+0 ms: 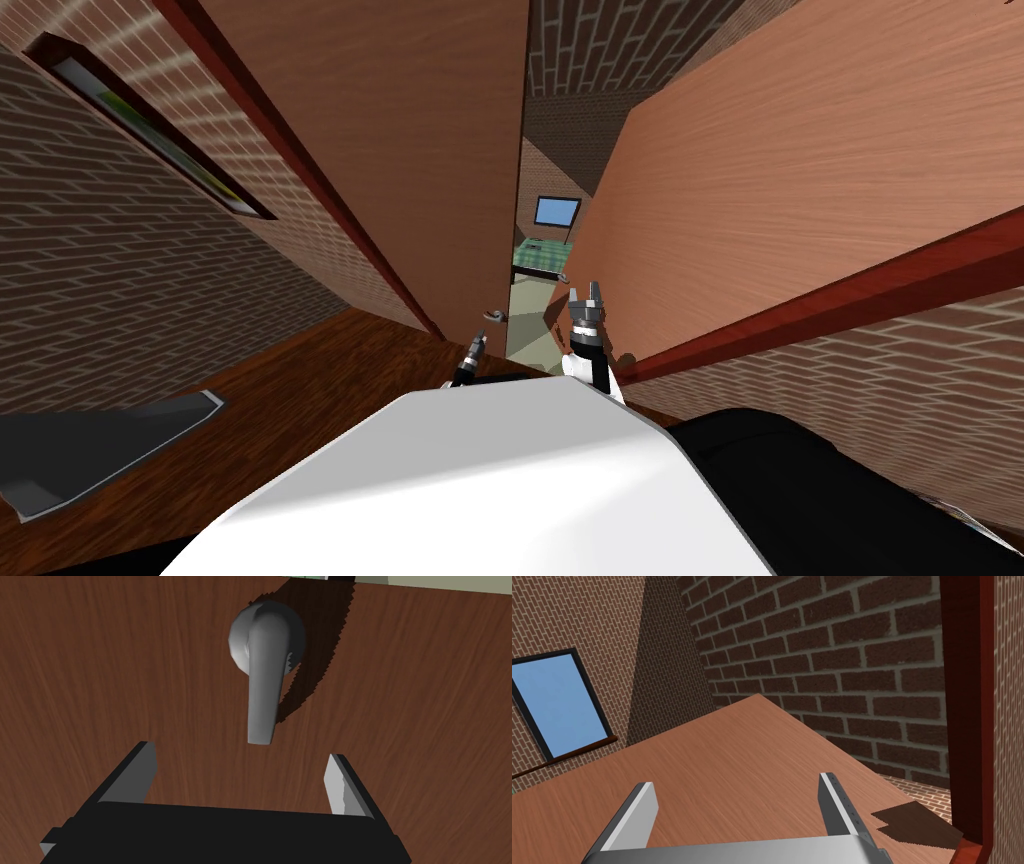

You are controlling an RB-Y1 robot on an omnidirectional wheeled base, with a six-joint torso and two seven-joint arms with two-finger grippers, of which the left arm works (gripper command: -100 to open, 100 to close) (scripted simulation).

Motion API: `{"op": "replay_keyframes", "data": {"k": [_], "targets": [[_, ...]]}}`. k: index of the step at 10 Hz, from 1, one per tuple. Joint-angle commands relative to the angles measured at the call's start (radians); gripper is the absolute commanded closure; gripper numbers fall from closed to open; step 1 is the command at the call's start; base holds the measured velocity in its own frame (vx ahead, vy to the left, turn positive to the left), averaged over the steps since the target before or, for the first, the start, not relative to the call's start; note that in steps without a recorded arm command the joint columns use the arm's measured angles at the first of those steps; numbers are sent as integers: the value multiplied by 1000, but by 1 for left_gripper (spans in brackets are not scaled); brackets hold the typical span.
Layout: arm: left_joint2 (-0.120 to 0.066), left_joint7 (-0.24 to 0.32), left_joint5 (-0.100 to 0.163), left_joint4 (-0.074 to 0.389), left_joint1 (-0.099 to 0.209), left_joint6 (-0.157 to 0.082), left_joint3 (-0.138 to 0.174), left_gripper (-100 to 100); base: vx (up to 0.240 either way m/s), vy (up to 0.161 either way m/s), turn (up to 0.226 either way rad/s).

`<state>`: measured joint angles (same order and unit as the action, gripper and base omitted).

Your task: Push the door open

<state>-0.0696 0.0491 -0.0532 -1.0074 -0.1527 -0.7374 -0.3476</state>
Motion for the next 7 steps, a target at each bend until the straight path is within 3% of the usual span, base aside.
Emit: {"op": "replay_keyframes", "data": {"k": [1,3,7], "targets": [[0,-1,2,10,2,-8,4,-100,199,-99,-30],[4,-3,4,24,5,-18,9,-100,193,-93,-25],[11,-4,5,36,7,-26,14,-100,163,-41,-18]]}}
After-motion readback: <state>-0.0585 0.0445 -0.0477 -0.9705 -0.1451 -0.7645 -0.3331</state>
